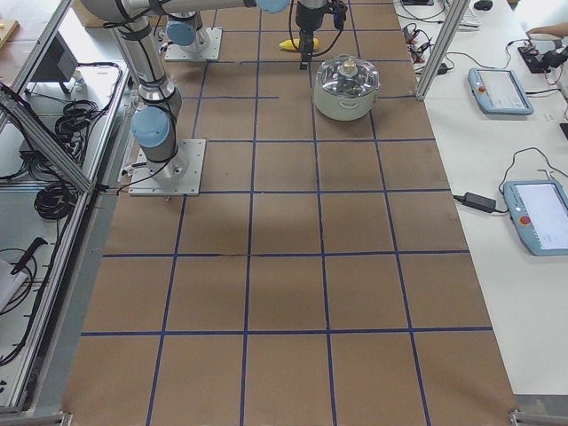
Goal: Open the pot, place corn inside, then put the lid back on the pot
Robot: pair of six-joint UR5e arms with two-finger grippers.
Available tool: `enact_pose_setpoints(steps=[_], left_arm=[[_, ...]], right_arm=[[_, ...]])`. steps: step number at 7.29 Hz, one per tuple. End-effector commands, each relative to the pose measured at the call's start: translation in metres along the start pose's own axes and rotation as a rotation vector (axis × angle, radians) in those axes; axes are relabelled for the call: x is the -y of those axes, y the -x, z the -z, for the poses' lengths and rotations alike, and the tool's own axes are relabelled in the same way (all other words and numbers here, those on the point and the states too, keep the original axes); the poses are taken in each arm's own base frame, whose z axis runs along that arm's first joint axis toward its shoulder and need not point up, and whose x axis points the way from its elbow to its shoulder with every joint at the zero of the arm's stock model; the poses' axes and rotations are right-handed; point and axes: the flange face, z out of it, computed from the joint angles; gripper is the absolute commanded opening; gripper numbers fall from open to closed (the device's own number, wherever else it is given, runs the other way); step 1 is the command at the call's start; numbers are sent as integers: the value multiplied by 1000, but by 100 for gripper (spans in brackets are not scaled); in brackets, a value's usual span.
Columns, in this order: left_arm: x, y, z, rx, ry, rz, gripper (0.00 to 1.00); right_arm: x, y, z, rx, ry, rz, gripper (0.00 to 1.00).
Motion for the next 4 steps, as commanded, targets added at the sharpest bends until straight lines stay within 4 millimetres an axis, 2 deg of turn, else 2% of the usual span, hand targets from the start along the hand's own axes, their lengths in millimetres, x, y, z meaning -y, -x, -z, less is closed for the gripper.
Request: enact_pose_setpoints(steps=[1,2,3,4], left_arm=[[4,1,-14,1,25,-7,100],[25,-1,-32,-6,-13,-24,100],[39,-1,-49,-6,-16,-34,100],[45,-1,-62,-3,-7,-51,100]], right_arm=[[20,-3,-23,10,49,-8,100],[30,3,-15,11,-37,0,100],[44,5,-18,35,-74,-39,100],[53,22,-30,70,-52,-137,100]])
